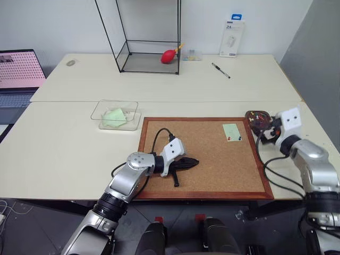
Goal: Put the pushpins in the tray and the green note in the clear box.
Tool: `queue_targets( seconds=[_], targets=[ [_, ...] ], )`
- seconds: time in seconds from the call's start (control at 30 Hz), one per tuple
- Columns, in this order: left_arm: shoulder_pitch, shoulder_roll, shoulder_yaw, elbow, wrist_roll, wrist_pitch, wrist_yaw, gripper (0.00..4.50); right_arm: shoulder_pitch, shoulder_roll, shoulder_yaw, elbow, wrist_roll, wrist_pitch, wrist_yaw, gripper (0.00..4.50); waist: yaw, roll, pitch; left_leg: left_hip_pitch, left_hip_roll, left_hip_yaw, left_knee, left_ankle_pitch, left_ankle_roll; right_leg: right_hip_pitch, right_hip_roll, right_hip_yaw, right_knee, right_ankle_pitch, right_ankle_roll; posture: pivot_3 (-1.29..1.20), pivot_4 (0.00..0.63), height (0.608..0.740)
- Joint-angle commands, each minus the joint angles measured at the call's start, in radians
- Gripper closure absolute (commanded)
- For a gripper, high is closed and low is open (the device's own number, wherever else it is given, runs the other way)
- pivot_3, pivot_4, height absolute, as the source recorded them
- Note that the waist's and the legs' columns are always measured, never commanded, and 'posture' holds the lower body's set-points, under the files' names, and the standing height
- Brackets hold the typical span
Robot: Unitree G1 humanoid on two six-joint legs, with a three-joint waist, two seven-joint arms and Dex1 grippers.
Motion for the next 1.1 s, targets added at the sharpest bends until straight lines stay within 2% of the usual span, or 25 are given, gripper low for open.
queue_targets(
  seconds=[0.03, 0.27, 0.4, 0.57, 0.77, 0.97, 1.1],
  targets=[
    [0.018, 0.007, -0.04, 0.028, 0.026, 0.014, -0.027, 4.5, 0.03, 0.033, 0.002, -0.132, 0.051, 0.046, -0.005, 0.07, -0.001, 0.001, 0.0, 0.0, 0.0, 0.0, 0.0, 0.0, 0.0, 0.0, 0.0, 0.0, 0.0, 0.0, 0.0, 0.0, 0.15, 0.74],
    [0.015, 0.006, -0.04, 0.027, 0.029, 0.017, -0.032, 4.5, 0.046, 0.084, 0.034, -0.13, 0.019, 0.039, -0.035, 0.07, 0.0, 0.001, 0.0, 0.0, 0.0, 0.0, 0.0, 0.0, 0.0, 0.0, 0.0, 0.0, 0.0, 0.0, 0.0, 0.0, 0.15, 0.74],
    [0.016, 0.008, -0.036, 0.024, 0.028, 0.02, -0.031, 4.5, 0.037, 0.091, 0.039, -0.093, -0.003, 0.01, -0.053, 0.72, 0.001, 0.001, 0.0, 0.0, 0.0, 0.0, 0.0, 0.0, 0.0, 0.0, 0.0, 0.0, 0.0, 0.0, 0.0, 0.0, 0.15, 0.74],
    [0.017, 0.014, -0.03, 0.023, 0.026, 0.02, -0.033, 4.5, 0.03, 0.095, 0.044, -0.073, -0.011, -0.008, -0.055, 1.92, 0.001, 0.001, 0.0, 0.0, 0.0, 0.0, 0.0, 0.0, 0.0, 0.0, 0.0, 0.0, 0.0, 0.0, 0.0, 0.0, 0.15, 0.74],
    [0.018, 0.014, -0.03, 0.025, 0.028, 0.017, -0.031, 4.5, 0.034, 0.101, 0.054, -0.069, -0.018, -0.012, -0.046, 2.98, 0.0, 0.001, 0.0, 0.0, 0.0, 0.0, 0.0, 0.0, 0.0, 0.0, 0.0, 0.0, 0.0, 0.0, 0.0, 0.0, 0.15, 0.74],
    [0.019, 0.018, -0.03, 0.026, 0.03, 0.015, -0.032, 4.5, 0.038, 0.104, 0.059, -0.076, -0.017, -0.012, -0.044, 4.34, 0.0, 0.001, 0.0, 0.0, 0.0, 0.0, 0.0, 0.0, 0.0, 0.0, 0.0, -0.001, 0.0, 0.0, 0.0, 0.0, 0.15, 0.74],
    [0.023, 0.021, -0.031, 0.022, 0.03, 0.015, -0.032, 4.5, 0.043, 0.1, 0.052, -0.089, -0.01, -0.016, -0.041, 4.44, 0.0, 0.001, 0.0, 0.0, 0.0, 0.0, 0.0, 0.0, 0.0, 0.0, 0.0, 0.0, 0.0, 0.0, 0.0, 0.0, 0.15, 0.74]
  ],
)
